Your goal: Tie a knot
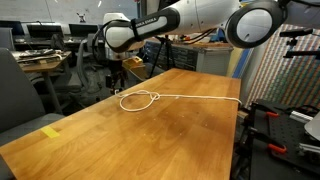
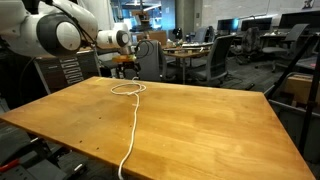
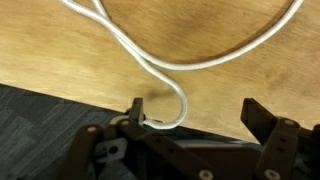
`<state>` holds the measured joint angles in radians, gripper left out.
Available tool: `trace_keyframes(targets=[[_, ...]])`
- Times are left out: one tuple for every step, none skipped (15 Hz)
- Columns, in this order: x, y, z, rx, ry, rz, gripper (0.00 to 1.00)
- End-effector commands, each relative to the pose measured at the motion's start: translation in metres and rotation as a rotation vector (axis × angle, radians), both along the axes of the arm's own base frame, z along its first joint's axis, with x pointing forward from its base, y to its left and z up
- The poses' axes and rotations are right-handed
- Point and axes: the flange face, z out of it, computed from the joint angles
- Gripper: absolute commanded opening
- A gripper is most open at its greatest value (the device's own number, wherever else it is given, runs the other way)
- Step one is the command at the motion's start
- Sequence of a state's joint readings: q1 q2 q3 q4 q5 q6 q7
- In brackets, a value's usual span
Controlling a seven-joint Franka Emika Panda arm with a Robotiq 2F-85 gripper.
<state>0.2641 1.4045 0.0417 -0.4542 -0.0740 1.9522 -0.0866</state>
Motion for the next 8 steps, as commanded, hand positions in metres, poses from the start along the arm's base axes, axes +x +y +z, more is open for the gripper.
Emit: trace_keyframes(targets=[[0.0, -0.001, -0.007, -0.021, -0.011, -0.013, 1.0], [-0.001, -0.002, -0.011, -0.025, -0.005, -0.016, 1.0], [-0.002, -0.002, -0.014, -0.027, 0.0, -0.022, 1.0], [-0.002, -0.001, -0.017, -0.027, 0.002, -0.023, 1.0], [-0.003, -0.002, -0.019, -0.026, 0.006, -0.026, 1.0], [-0.003, -0.001, -0.021, -0.022, 0.009, -0.03, 1.0], [-0.003, -0.001, -0.022, -0.017, 0.009, -0.034, 1.0], [-0.004, 0.0, -0.022, -0.011, 0.009, -0.036, 0.83]])
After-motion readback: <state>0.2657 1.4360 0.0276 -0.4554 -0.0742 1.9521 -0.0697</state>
